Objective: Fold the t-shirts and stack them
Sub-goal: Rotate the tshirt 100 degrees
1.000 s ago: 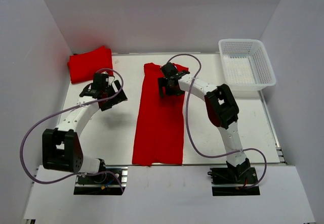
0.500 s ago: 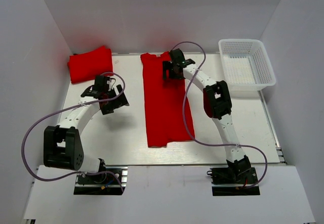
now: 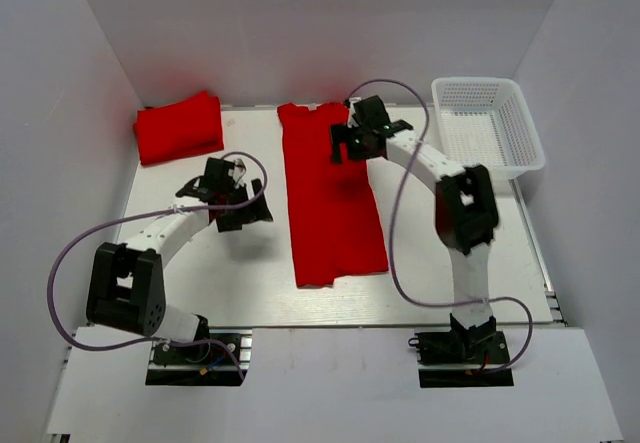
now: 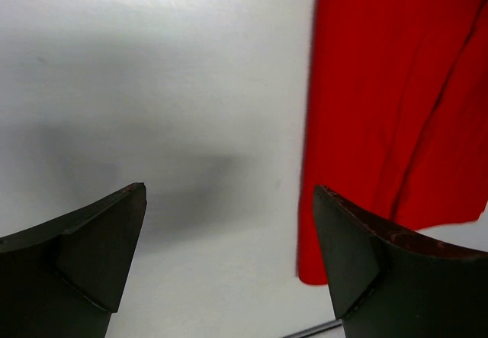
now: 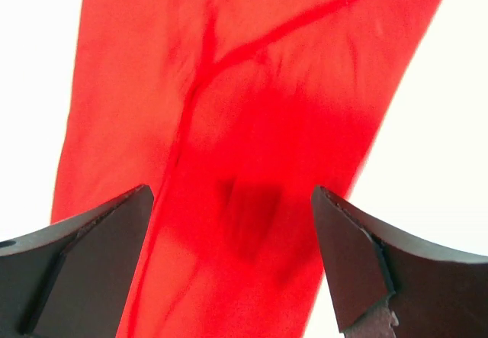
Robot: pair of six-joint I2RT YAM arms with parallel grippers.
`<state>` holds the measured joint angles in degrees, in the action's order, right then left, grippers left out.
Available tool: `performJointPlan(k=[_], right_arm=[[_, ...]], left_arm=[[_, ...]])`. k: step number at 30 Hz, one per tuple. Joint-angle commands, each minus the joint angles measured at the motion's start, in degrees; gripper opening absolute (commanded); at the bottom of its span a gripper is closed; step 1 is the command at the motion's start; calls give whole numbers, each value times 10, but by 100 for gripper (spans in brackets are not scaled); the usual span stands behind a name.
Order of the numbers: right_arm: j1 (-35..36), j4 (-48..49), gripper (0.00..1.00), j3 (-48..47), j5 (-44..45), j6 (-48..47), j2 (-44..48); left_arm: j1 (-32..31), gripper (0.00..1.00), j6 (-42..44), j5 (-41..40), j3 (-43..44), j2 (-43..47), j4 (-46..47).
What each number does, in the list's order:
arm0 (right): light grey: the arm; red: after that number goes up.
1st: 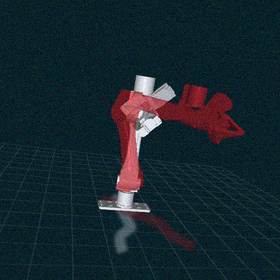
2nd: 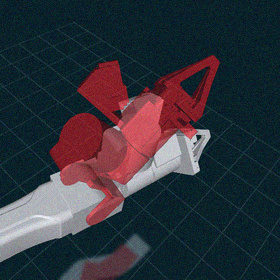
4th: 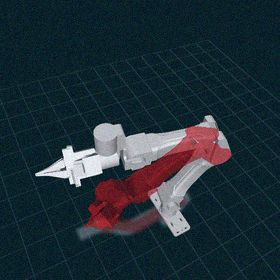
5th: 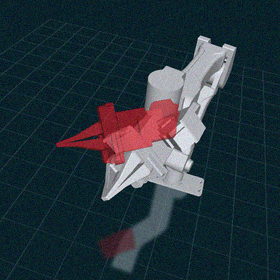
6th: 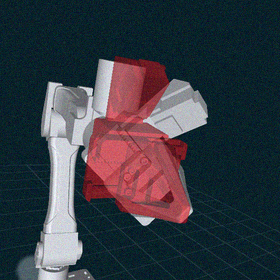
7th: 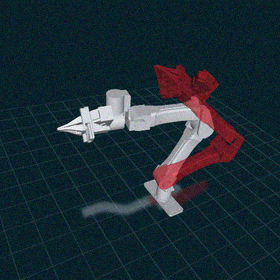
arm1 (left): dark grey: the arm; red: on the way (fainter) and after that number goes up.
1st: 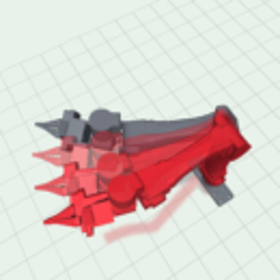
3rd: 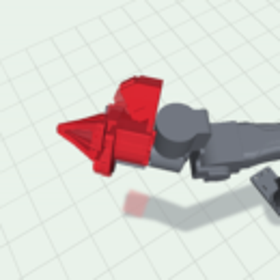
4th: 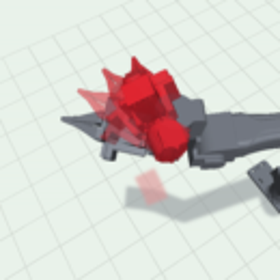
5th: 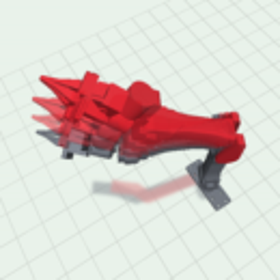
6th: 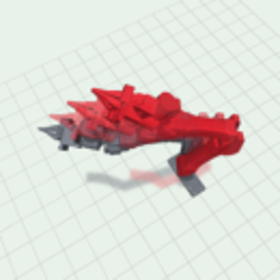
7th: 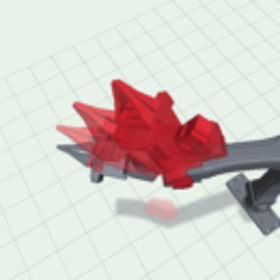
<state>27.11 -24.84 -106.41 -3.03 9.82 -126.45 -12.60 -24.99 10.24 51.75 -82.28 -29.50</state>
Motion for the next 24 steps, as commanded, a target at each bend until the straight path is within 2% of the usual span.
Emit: performJointPlan(k=[1, 2, 5, 6, 10, 14, 19, 24], right_arm=[[1, 78, 90, 134, 0, 4, 179], [0, 130, 90, 252, 2, 17, 238], [1, 174, 90, 348, 25, 59, 364], [0, 177, 90, 437, 48, 73, 386], [3, 114, 90, 558, 56, 106, 489], [14, 74, 90, 641, -31, 120, 532], [23, 9, 90, 694, -50, 124, 553], [27, 8, 90, 717, -64, 118, 570]], left_arm=[[-41, 100, -1, 4, -21, 48, 11], [-51, 100, -1, -1, -30, 54, 5], [-98, 100, -9, -11, -45, 69, 5], [-111, 100, -15, -19, -52, 74, -1], [-189, 100, -21, -19, -59, 69, -8], [-246, 100, -21, -29, -59, 63, -46], [-287, 100, -49, -41, -74, 68, -74], [-322, 100, -54, -47, -81, 31, -52]])
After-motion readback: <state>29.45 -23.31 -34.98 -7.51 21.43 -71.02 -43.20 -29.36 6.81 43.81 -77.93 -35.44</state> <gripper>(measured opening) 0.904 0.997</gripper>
